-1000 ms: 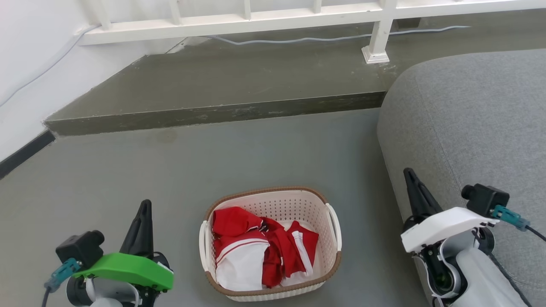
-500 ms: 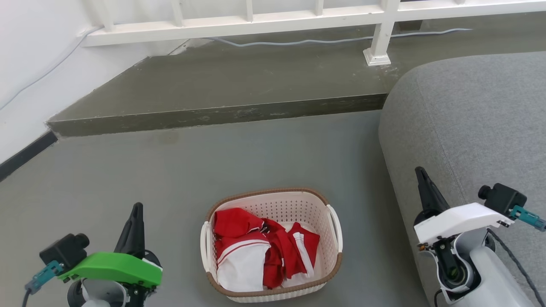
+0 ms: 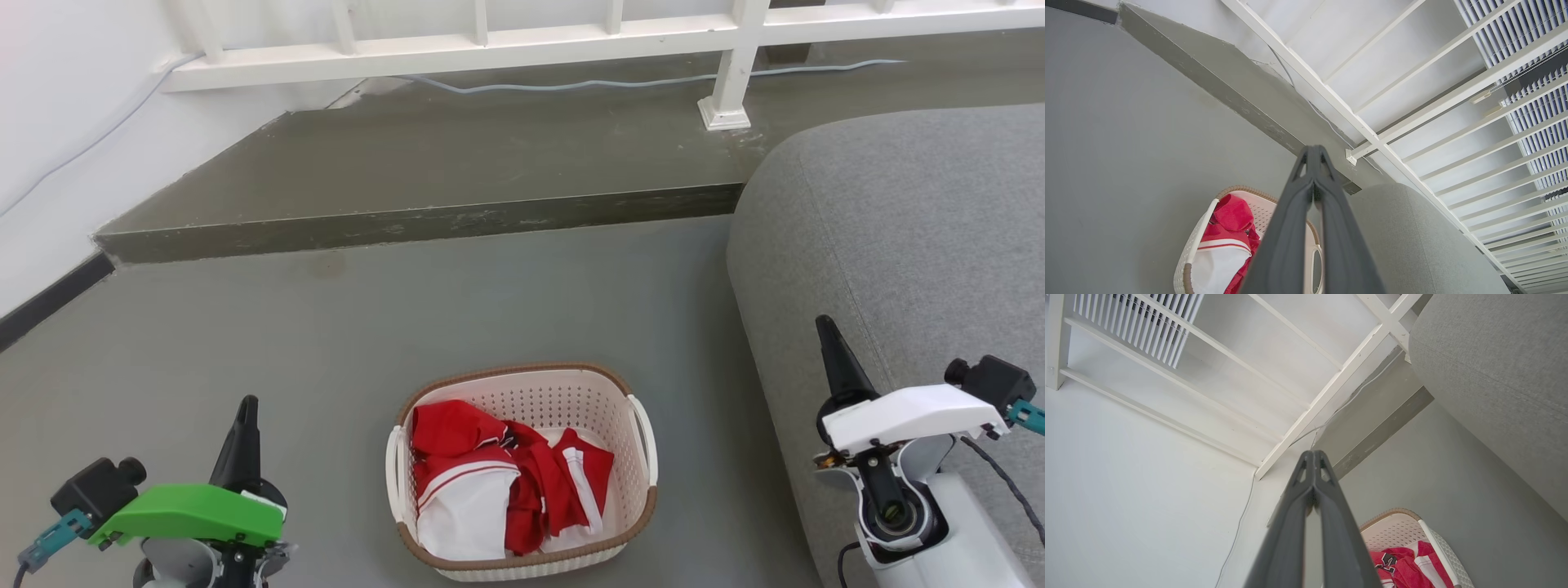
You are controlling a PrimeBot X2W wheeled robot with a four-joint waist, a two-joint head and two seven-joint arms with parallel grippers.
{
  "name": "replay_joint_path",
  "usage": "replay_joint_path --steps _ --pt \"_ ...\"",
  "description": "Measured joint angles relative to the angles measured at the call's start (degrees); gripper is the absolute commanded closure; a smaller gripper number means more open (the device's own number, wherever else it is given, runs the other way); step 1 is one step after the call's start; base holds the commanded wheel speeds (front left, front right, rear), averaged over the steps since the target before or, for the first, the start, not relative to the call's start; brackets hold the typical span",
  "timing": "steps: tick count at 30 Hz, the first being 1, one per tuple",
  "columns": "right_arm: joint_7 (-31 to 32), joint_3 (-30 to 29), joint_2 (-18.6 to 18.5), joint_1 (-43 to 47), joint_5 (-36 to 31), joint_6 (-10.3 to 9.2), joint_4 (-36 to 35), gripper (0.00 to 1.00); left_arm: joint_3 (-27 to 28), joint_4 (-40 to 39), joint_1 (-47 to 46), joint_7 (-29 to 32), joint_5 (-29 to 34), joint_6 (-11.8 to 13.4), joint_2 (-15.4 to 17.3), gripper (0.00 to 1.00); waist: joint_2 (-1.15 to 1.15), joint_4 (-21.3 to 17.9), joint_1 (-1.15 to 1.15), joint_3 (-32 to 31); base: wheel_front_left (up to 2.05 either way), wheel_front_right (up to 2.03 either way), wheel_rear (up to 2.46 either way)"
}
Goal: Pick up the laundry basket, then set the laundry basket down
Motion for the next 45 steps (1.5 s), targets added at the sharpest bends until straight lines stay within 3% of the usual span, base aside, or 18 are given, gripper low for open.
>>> replay_joint_path --steps 45 --pt "8.72 -12.21 2.15 1.14 29.80 3.21 -0.88 1.00 6.88 2.03 -0.32 8.71 -30.04 -1.54 -0.42 1.00 0.00 0.84 0.00 -1.09 0.00 0.00 0.00"
